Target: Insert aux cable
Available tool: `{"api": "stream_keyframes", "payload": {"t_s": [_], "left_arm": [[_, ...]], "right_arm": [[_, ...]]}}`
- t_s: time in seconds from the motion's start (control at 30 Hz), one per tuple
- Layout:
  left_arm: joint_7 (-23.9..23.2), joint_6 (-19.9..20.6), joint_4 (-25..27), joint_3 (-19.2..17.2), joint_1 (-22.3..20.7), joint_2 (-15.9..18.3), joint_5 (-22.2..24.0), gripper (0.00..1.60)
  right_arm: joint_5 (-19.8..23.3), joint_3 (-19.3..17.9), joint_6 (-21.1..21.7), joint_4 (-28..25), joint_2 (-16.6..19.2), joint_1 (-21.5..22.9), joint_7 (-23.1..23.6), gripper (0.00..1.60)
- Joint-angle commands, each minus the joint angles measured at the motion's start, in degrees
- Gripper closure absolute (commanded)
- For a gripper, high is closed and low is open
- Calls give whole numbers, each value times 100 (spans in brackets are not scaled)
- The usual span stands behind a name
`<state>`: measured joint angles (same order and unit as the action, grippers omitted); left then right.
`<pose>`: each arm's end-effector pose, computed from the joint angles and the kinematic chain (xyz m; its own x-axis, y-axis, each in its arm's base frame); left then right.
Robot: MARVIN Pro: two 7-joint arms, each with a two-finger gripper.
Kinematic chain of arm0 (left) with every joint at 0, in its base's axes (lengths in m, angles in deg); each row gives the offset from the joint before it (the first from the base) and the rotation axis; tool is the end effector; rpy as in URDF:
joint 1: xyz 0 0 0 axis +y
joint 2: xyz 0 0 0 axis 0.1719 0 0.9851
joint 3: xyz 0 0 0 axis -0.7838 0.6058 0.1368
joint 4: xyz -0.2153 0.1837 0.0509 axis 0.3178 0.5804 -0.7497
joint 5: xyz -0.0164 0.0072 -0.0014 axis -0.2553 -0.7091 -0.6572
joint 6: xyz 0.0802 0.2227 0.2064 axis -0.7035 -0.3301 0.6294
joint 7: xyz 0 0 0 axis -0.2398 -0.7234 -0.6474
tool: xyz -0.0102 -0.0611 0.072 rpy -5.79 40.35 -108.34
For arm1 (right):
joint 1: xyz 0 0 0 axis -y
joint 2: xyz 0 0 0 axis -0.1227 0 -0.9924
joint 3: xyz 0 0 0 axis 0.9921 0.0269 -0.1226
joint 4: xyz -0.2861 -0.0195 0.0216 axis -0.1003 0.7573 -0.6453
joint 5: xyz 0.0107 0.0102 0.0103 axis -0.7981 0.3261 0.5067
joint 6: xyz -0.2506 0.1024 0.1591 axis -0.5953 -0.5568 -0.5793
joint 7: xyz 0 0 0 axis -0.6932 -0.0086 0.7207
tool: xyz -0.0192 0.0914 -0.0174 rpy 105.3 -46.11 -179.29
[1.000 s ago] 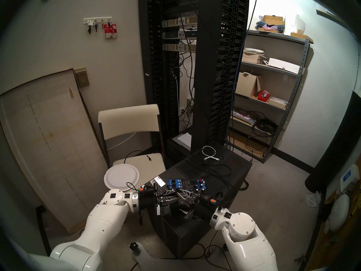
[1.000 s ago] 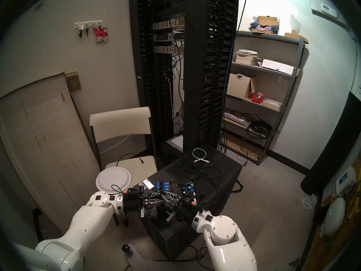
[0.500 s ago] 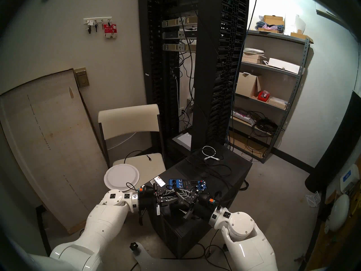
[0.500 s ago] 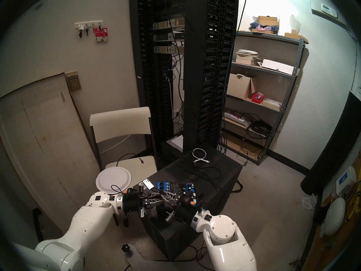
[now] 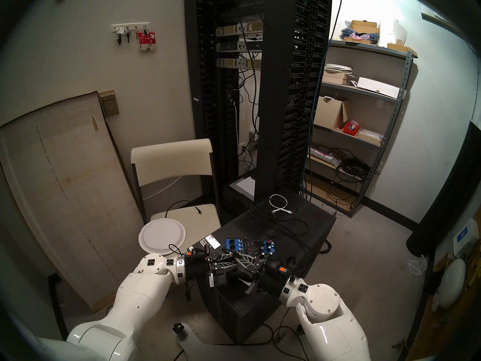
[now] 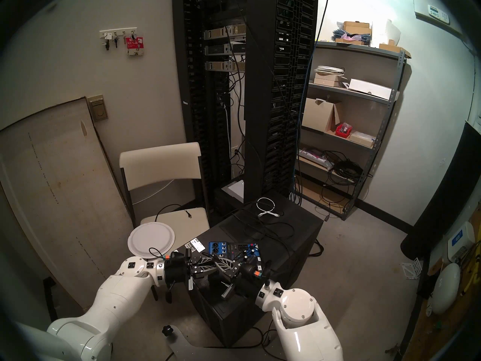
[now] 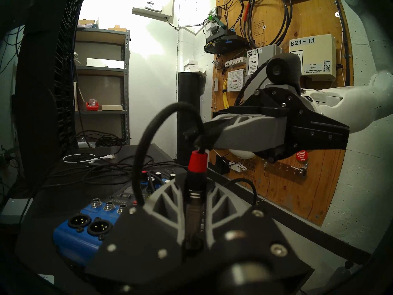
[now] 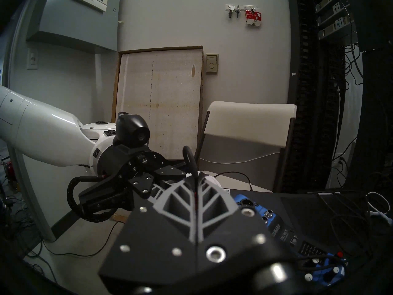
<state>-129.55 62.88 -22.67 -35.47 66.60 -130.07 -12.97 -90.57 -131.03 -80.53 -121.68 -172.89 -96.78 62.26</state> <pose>0.3715 -0.0131 -0.4354 0.0443 -0.0201 0.9988 -0.9746 -0.2204 0.0388 0.3004 0.0937 -0.3876 0.0025 0.0816 0.9967 0.8076 -0.5879 0.0461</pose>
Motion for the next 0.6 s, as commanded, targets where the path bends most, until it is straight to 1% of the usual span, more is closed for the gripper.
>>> {"api": "stream_keyframes", "payload": {"t_s": [0.0,0.57], "left_arm": [[-61,-50,-50,5,6,17,19,160],[70,-145,-118,72,75,61,111,160]], "right_arm": [[13,67,-109,-53,16,-66,80,160],[-72,147,-118,59,58,-87,103,160]]}}
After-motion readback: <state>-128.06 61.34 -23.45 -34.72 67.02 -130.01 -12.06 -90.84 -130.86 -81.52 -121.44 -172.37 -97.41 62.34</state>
